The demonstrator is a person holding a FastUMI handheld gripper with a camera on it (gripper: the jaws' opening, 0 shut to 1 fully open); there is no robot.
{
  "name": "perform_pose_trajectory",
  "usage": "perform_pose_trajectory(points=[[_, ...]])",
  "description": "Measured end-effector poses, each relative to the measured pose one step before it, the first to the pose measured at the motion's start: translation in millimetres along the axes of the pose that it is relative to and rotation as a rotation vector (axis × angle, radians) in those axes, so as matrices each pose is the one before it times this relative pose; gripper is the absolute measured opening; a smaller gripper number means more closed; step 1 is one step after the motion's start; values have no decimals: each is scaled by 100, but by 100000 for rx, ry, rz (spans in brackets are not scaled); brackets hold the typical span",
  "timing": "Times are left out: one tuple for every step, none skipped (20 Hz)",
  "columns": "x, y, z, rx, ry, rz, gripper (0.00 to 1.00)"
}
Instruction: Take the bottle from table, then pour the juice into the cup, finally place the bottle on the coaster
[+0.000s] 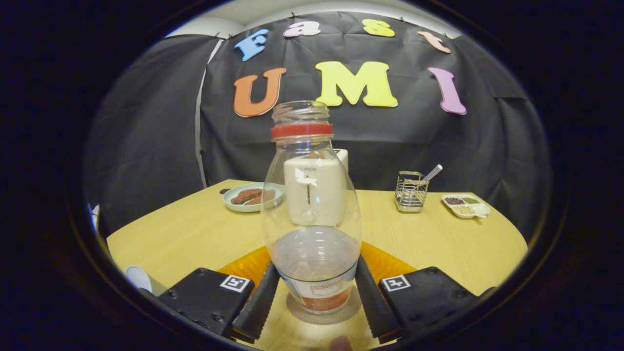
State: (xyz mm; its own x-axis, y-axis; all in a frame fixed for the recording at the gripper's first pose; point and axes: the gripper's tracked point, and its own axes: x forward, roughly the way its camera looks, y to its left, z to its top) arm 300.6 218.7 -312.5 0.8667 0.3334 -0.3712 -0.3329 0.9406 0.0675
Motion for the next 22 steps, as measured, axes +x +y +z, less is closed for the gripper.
perform_pose_trajectory(points=[[-91,-96,-136,127,18,-365,83],[56,-136,-92,798,372,-65,84],[-123,-146,-294,622,719,-175,84],[25,-38,-100,617,492,-150,90],[-48,-58,-124,800,-68,-273,93],[-74,-194,-2,597,-95,-617,96],[-84,-10,-61,742,-128,-356,98],[-196,-71,254,1283,-523,-589,100],[-344,-4,200,618,-991,-678,100],[-324,24,492,687,-1598,-716,100],[-464,183,456,316,-1337,-391,100],[-404,179,677,-202,-1752,-272,100],[-575,138,758,-763,-2109,-725,100],[-475,144,1145,-1525,-2671,-505,100],[-581,158,857,-1002,-2096,-543,100],[-515,203,1009,229,-2303,-134,100],[-624,180,882,333,-1756,-148,100],[-630,234,1319,207,-1818,-112,100],[-666,262,1256,188,-2093,-126,100],[-643,142,1219,-1119,-792,-286,100],[-1022,97,1039,-362,-1690,-413,100],[-818,34,1411,151,-1452,-600,100]])
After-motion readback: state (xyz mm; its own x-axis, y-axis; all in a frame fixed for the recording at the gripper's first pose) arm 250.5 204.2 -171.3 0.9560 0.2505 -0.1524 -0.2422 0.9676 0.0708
